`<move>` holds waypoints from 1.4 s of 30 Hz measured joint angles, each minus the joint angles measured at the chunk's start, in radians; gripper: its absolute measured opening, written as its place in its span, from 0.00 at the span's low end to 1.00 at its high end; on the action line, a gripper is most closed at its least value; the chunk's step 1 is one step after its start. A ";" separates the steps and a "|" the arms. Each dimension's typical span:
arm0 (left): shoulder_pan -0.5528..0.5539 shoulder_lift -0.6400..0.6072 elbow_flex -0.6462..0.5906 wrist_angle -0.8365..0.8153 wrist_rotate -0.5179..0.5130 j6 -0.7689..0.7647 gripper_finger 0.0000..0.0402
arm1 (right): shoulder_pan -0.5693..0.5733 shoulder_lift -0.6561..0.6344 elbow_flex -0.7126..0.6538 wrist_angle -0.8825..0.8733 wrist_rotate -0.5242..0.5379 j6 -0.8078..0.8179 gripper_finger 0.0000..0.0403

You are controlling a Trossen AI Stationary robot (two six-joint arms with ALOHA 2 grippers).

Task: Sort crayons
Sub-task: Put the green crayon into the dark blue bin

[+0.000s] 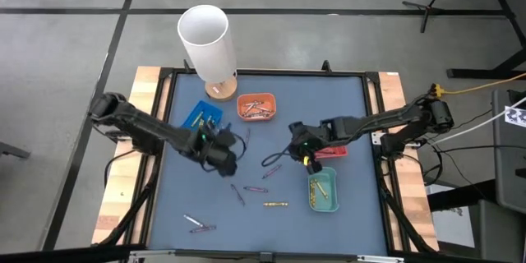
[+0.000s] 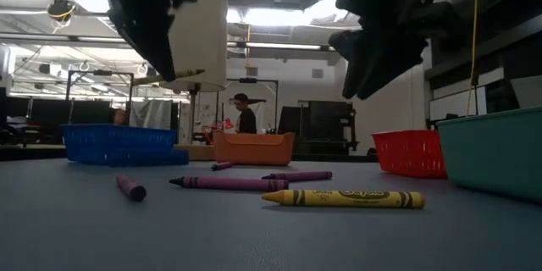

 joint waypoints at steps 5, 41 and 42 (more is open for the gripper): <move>0.113 -0.008 0.000 -0.138 -0.001 0.000 0.03 | -0.002 0.000 -0.052 0.125 -0.033 -0.001 0.30; 0.457 -0.004 -0.139 -0.142 0.021 -0.054 0.03 | -0.002 0.185 -0.106 0.409 -0.116 0.077 0.30; 0.457 -0.004 -0.152 -0.141 0.021 -0.054 0.03 | -0.002 0.191 -0.106 0.417 -0.116 0.077 0.30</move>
